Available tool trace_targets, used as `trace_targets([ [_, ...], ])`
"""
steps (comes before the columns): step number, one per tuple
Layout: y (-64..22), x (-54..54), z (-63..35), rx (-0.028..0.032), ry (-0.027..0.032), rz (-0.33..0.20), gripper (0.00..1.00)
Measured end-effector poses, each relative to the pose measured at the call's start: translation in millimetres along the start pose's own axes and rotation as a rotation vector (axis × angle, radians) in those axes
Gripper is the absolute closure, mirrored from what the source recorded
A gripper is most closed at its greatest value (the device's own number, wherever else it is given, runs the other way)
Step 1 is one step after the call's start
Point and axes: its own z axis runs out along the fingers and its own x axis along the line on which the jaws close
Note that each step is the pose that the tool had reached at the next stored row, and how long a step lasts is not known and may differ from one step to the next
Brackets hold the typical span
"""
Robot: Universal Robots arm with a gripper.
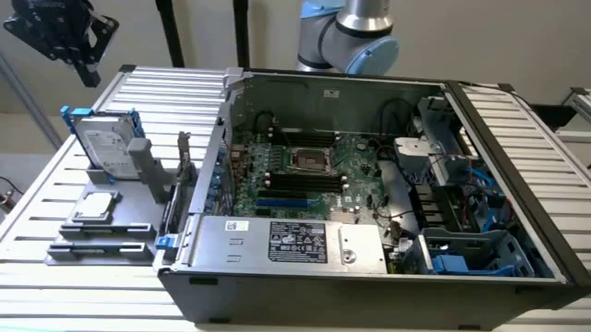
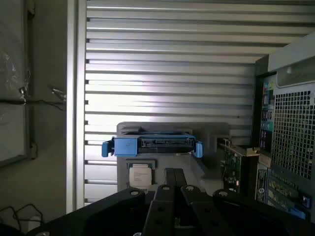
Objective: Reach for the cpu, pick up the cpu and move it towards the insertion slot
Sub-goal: 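Pick up the cpu and move it towards the insertion slot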
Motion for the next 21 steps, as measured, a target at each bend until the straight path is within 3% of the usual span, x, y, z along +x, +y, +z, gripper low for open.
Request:
trace_targets([
  [14, -0.7, 0.1, -1.0, 0.0002, 0.0004, 0.0, 0.89],
  [21, -16.1, 8.6, 0.9, 0.0001, 0.0005, 0.0, 0.89],
])
